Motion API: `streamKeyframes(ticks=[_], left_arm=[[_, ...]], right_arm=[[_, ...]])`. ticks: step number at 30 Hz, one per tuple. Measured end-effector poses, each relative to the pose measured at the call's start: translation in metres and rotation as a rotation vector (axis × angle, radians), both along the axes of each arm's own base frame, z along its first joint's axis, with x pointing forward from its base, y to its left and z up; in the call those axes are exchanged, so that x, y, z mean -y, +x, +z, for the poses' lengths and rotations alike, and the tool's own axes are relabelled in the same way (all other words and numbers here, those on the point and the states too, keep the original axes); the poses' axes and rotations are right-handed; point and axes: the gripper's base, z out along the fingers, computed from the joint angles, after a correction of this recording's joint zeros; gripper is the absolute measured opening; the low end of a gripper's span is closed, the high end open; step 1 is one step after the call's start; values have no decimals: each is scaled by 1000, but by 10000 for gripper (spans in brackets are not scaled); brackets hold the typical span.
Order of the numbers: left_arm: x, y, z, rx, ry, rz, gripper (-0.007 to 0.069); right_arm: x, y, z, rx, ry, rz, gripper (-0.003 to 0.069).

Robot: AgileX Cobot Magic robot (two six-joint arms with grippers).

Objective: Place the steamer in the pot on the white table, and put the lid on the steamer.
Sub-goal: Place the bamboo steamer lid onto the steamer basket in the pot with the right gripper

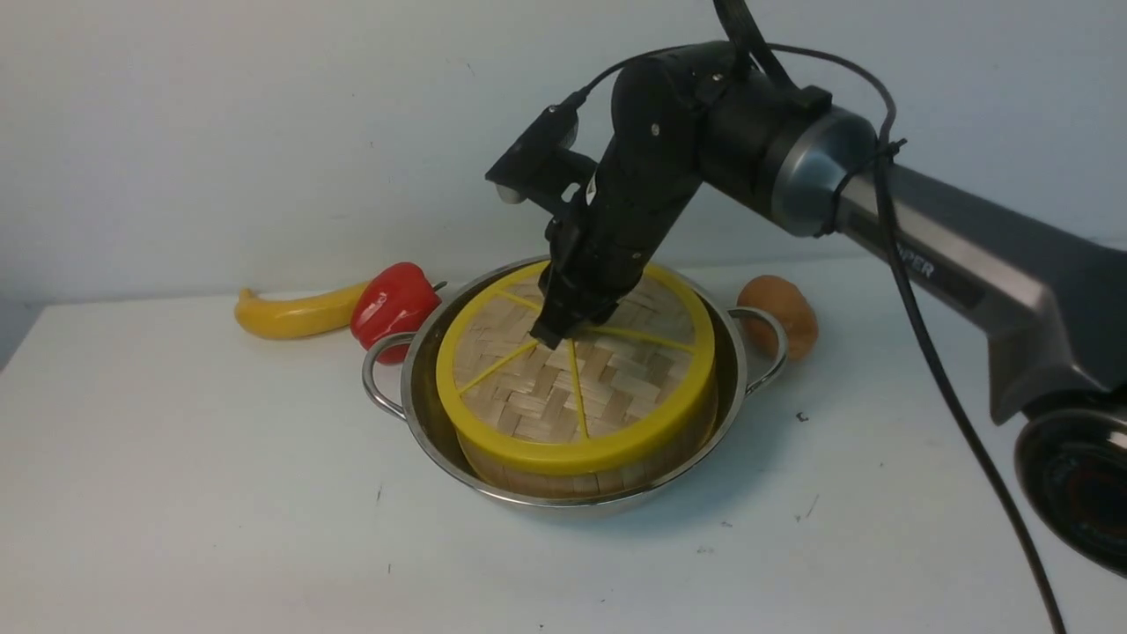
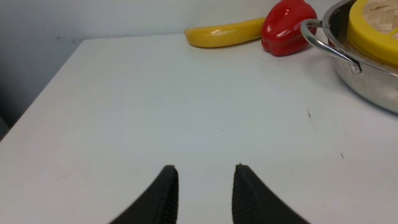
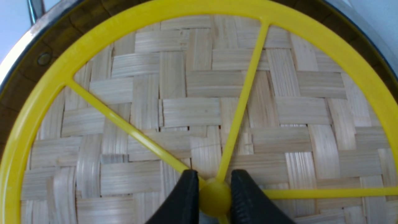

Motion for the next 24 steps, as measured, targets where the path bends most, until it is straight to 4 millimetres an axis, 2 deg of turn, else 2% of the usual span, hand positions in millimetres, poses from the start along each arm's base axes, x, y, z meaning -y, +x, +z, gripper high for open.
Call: streamKeyframes(ticks=[15, 20, 24], left_arm=[[0, 0, 0, 0, 0, 0, 241], [0, 0, 0, 0, 0, 0, 241], [0, 0, 0, 0, 0, 0, 241]], right_arm=[[1, 0, 0, -6, -5, -1, 141], [9, 5, 5, -19, 4, -19, 141], [23, 16, 15, 0, 34, -53, 141]])
